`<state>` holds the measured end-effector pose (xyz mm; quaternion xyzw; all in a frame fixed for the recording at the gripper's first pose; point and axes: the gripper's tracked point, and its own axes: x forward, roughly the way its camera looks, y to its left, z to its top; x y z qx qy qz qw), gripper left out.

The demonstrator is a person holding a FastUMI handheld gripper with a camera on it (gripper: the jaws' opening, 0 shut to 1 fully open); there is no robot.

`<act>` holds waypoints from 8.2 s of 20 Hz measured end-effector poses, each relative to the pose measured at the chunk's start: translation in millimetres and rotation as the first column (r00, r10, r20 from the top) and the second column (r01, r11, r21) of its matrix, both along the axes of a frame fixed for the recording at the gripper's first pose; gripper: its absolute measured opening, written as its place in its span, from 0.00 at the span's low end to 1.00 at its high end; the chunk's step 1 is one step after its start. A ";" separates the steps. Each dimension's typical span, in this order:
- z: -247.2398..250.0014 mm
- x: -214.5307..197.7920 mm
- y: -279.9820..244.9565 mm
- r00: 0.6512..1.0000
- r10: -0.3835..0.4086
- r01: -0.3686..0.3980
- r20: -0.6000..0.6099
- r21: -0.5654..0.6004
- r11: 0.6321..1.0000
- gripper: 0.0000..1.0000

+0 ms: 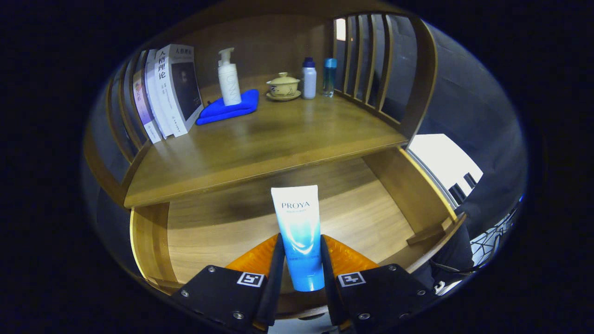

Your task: Pull open the drawer, take out the items inside it, and place them on the countertop above the cabinet.

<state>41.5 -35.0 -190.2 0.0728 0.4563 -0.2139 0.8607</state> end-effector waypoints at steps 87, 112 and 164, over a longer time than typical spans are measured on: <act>44.8 -97.0 43.1 0.681 0.336 -0.286 0.650 -0.186 0.940 0.94; -5.2 -54.8 19.9 0.741 0.260 -0.257 0.619 -0.097 0.962 0.95; 153.0 -15.9 -8.1 0.539 0.468 -0.288 0.700 -0.368 0.884 0.96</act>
